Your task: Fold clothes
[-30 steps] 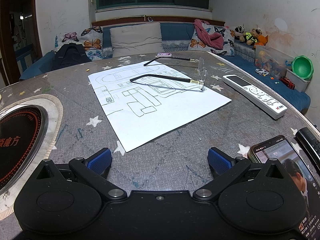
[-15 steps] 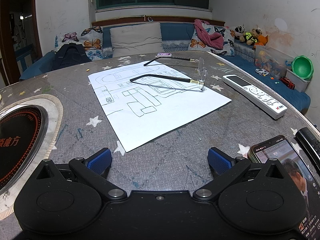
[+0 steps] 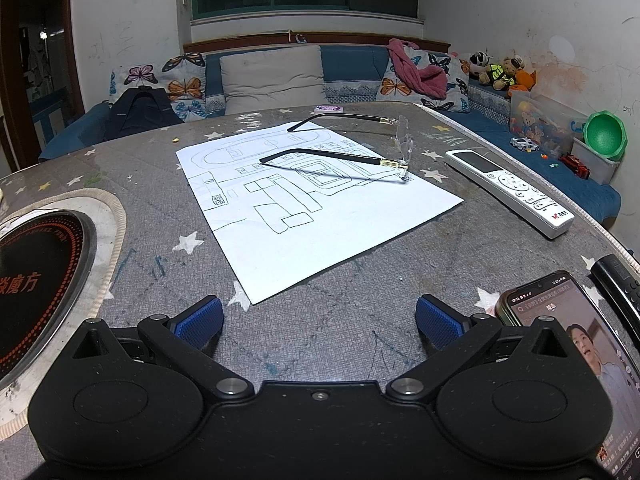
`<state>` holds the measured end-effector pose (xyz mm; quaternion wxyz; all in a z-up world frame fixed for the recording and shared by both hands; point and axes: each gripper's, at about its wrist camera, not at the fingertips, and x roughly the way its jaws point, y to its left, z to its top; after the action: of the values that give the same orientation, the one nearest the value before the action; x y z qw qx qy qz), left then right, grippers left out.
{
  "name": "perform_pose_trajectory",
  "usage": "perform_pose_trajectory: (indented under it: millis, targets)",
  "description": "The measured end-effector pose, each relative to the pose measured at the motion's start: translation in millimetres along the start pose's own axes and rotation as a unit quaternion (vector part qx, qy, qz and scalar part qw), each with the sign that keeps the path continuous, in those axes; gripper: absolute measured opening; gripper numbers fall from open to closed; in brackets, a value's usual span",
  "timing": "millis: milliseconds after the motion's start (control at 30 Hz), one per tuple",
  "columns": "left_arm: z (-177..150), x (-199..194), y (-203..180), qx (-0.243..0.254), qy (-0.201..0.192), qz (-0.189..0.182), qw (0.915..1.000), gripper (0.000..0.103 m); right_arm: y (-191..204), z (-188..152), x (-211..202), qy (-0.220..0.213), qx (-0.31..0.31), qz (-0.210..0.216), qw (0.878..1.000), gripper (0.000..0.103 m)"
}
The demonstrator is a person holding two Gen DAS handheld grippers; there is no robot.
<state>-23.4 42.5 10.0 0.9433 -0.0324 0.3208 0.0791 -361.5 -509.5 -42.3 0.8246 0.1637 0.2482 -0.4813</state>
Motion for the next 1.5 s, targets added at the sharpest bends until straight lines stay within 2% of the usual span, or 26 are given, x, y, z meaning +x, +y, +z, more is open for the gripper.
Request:
perform_pose_trajectory:
  millis: [1500]
  targets:
    - [-1.0, 0.4, 1.0, -0.001, -0.001, 0.002, 1.0, 0.103, 0.8, 7.0, 8.1, 0.002, -0.009, 0.004, 1.0, 0.103]
